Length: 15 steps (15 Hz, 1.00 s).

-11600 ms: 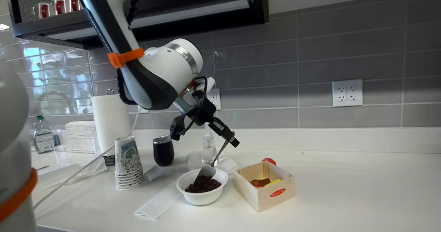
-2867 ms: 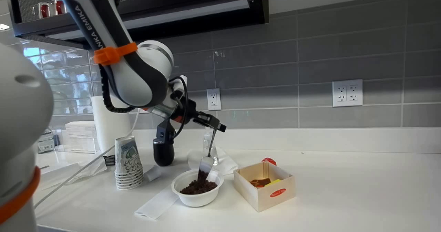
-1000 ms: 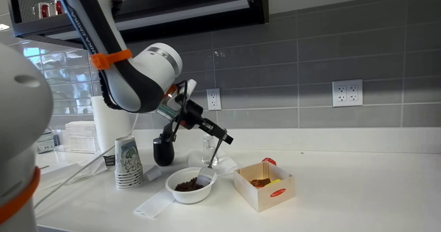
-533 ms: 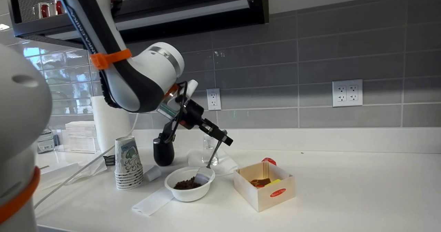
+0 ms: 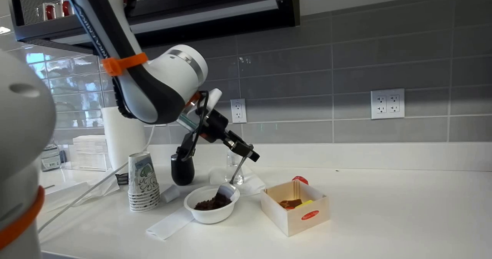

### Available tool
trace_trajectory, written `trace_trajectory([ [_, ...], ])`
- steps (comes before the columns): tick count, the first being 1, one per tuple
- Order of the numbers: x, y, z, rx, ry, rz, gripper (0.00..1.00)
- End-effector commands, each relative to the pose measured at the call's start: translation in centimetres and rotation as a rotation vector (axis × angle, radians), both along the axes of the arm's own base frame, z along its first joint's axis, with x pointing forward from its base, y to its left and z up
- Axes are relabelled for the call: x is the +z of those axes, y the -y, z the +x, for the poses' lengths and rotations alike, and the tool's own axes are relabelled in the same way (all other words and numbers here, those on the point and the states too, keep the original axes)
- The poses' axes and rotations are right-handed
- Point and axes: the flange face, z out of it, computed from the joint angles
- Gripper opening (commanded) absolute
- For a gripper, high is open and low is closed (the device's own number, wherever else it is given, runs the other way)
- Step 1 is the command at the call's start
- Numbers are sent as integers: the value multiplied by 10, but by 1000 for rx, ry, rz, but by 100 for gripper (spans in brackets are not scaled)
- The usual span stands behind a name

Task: Use the spoon to stir the beans in the bowl

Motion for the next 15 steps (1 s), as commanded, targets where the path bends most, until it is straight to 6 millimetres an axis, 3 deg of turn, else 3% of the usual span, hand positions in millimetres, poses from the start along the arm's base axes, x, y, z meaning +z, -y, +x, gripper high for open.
trace_trajectory([
  [1,5,-5,-3,-10,37,39,1],
  [9,3,-5,2,-56,75,65,1],
  [15,3,22,5,-166,-13,116,1],
])
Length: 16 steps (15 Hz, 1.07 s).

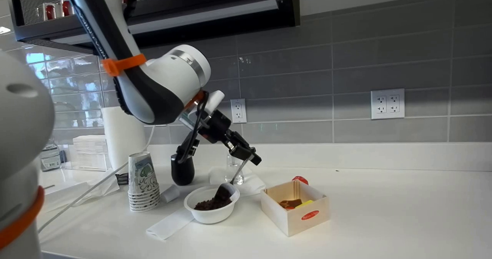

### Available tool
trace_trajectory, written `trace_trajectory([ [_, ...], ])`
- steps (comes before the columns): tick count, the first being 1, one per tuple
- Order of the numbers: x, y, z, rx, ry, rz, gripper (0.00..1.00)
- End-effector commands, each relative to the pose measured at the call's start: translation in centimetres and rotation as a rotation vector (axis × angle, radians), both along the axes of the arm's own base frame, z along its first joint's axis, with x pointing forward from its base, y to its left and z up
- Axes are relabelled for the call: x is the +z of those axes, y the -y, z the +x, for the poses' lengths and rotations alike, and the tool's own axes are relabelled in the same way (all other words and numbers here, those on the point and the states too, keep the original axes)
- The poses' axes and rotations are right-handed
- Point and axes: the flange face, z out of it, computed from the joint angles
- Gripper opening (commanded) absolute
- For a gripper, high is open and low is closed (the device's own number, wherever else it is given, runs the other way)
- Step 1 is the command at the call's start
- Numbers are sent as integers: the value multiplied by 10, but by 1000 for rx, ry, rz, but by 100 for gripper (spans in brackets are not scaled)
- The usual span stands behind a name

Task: Use the spoon to stir the beans in the bowl

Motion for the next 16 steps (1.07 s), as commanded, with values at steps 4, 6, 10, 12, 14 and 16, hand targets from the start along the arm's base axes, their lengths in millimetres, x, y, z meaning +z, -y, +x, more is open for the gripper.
trace_trajectory([
  [4,-9,31,2,-101,-120,139,1],
  [6,-12,33,2,-110,-144,195,1],
  [10,-14,32,6,-117,-159,281,1],
  [12,-15,31,7,-122,-168,303,1],
  [14,-17,30,9,-126,-180,313,1],
  [16,-20,30,10,-131,-192,316,1],
])
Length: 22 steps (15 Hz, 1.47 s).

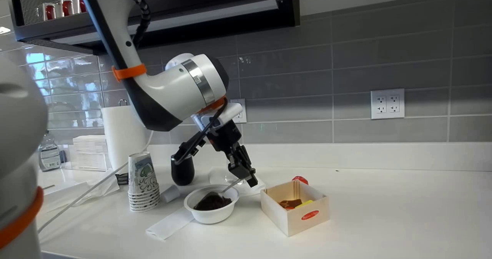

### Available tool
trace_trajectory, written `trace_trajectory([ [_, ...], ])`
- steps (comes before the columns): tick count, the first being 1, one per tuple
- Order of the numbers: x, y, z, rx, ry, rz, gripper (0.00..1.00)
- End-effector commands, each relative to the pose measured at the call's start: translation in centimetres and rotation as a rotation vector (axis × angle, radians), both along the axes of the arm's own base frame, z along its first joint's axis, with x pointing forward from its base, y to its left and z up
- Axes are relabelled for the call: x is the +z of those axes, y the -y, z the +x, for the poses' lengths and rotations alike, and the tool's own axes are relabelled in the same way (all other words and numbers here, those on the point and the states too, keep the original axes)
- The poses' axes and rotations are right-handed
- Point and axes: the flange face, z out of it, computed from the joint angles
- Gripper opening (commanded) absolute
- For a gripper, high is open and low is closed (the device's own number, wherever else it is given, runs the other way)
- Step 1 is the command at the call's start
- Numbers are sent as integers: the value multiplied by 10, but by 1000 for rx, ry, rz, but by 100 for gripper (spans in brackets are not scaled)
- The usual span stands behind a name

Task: Use the spoon to stir the beans in the bowl

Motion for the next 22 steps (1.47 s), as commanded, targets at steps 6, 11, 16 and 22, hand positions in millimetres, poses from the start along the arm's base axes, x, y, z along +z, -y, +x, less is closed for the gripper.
trace_trajectory([
  [6,-13,4,9,-4,-38,20,44],
  [11,-14,3,13,4,-43,15,82],
  [16,-8,1,16,17,-42,10,100],
  [22,4,-11,12,77,-88,61,100],
])
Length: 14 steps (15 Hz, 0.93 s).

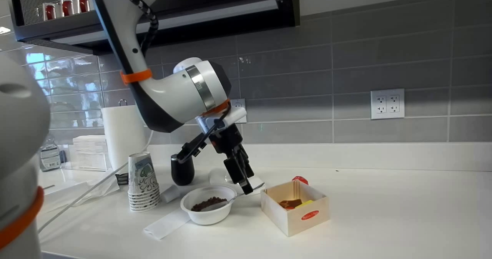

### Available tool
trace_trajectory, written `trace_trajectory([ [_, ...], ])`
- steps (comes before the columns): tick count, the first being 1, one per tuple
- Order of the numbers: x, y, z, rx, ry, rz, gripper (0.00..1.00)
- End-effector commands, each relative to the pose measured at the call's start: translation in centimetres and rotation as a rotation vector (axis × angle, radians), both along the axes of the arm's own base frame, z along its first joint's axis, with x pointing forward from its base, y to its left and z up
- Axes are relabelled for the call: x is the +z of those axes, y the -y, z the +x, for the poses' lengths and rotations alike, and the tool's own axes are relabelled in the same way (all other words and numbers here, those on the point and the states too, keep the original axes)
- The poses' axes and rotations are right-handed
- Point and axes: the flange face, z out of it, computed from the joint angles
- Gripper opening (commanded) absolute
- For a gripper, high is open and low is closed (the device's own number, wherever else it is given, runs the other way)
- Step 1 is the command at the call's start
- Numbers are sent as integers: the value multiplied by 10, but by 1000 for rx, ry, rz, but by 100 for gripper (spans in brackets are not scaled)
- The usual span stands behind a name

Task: Use the spoon to stir the beans in the bowl

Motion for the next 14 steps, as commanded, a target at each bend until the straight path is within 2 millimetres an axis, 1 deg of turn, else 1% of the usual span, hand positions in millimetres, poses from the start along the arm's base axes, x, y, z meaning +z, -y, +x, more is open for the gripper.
trace_trajectory([
  [1,17,-11,-3,62,-38,53,100],
  [6,48,-27,-2,163,-104,104,100],
  [10,71,-28,-7,235,-193,121,100],
  [14,87,-24,-12,293,-274,134,100],
])
